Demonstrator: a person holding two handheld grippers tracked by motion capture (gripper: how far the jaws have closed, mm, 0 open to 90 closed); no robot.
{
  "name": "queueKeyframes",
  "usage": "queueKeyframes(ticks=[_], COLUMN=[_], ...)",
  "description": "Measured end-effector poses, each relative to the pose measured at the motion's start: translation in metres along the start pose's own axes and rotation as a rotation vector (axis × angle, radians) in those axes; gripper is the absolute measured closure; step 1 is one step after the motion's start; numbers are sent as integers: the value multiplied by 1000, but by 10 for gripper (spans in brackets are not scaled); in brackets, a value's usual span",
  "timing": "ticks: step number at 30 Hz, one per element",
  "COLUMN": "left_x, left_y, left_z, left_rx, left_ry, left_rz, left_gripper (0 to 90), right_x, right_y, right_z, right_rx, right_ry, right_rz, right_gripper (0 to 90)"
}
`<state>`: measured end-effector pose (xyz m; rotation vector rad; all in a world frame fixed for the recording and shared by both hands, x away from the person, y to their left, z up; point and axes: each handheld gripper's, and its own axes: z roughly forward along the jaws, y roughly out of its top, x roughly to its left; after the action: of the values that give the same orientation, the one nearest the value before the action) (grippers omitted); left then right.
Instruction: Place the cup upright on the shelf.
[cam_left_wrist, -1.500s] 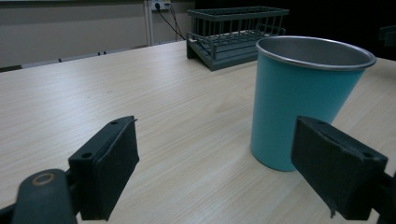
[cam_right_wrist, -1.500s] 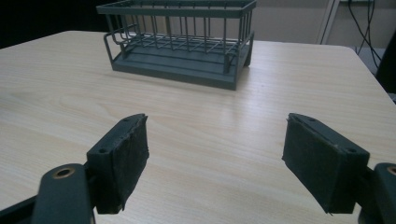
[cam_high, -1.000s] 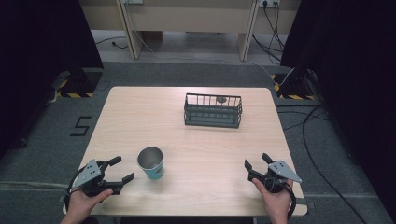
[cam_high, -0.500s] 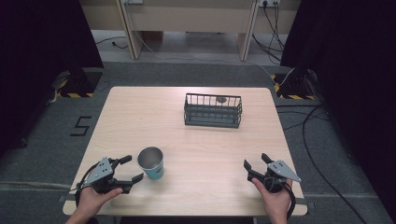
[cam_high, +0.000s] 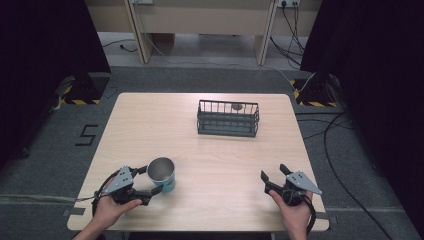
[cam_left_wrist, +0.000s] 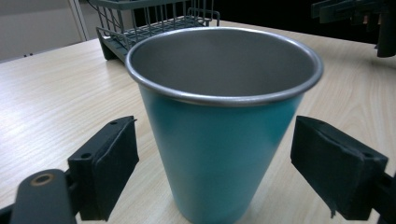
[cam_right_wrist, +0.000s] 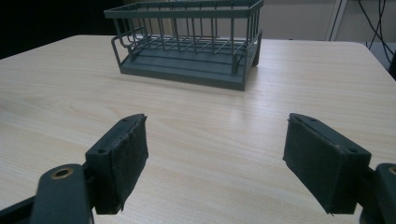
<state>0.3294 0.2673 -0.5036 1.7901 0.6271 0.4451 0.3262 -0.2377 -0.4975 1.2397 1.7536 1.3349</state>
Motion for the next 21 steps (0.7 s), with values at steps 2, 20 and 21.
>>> queueKeyframes(ticks=[2,20,21], left_x=[0,0,0], left_y=[1,7,7], left_z=[6,26,26], left_rx=[4,-16,-18], left_ry=[-11,-46,-48], left_rz=[6,-5,-11], left_gripper=[143,153,153], right_x=[0,1,1], right_y=[0,-1,-1], right_z=[0,1,1], right_rx=[-1,8,8], right_ry=[-1,3,3], right_rz=[-1,2,2], right_gripper=[225,225,225])
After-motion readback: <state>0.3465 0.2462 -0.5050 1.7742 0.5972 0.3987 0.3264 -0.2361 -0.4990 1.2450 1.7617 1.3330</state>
